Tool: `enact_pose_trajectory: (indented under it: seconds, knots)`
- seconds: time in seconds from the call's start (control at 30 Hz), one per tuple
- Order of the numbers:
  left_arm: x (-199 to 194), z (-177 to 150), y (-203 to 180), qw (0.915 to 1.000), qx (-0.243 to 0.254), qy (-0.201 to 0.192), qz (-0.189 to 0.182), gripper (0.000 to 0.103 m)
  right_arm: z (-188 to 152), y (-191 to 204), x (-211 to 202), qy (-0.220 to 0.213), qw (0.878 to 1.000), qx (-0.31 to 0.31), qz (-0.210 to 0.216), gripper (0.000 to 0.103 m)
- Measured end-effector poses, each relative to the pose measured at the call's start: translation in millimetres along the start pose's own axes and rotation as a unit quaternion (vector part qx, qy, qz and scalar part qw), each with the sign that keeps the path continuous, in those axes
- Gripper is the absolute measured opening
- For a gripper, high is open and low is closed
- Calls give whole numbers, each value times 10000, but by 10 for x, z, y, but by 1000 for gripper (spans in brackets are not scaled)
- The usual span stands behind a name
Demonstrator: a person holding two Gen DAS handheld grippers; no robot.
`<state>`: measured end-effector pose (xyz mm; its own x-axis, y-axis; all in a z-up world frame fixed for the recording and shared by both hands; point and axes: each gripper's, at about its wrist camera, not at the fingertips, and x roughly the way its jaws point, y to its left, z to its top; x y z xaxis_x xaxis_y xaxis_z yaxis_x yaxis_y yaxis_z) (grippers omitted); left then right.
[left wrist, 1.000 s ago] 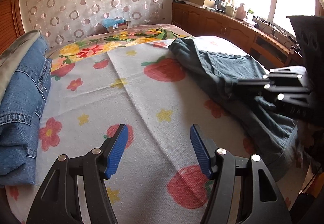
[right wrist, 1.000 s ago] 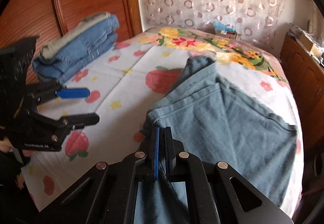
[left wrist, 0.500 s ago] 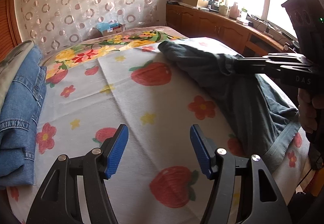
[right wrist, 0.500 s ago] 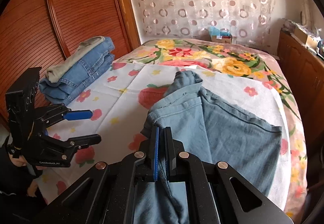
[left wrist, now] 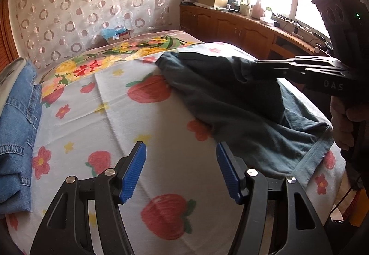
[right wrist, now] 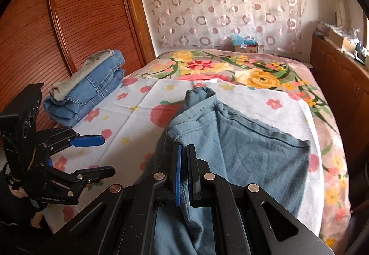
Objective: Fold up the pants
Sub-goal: 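Drag the edge to align the fold, then open the right gripper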
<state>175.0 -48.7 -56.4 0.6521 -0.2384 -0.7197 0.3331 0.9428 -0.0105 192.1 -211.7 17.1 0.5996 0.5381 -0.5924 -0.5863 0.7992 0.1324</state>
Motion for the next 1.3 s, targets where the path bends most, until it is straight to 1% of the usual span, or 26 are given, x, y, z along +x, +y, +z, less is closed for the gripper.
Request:
enact_pose_trajectory:
  seconds: [0.13,0.37,0.43,0.63,0.77,0.83,0.9,1.03,1.13,1.23,1.3]
  knots:
    - [-4,14,-60,10000,56,10,-8,64,23,-60,-12,-18,9999,-54,-143,4]
    - [-11,15,-97,10000,61,6,-11,64,112,-535,-21,-32,9979,295,-569,4]
    - [-10,17,-107,10000,76,10,-13,64,141,-660,-4,-23,9965,349,-761,4]
    - [0,8,-134,10000,77,27,-18,64,149,-917,116,108,9923,644,-1057,4]
    - [8,2,-156,10000,72,47,-18,64,169,-964,215,240,9889,750,-1259,4]
    - [14,4,-162,10000,73,59,-30,64,195,-967,226,239,9877,832,-1305,13]
    - [24,4,-170,9999,83,77,-43,64,209,-936,181,231,9859,842,-1428,20]
    - [51,1,-200,9998,108,120,-82,64,219,-838,128,160,9878,795,-1330,23]
    - [64,-6,-232,9998,124,143,-116,64,192,-798,167,240,9891,653,-1294,24]
    - [65,-14,-255,9997,138,154,-130,64,170,-794,232,401,9881,530,-1390,24]
    - [59,-19,-261,9997,126,164,-136,64,188,-830,273,480,9859,487,-1530,25]
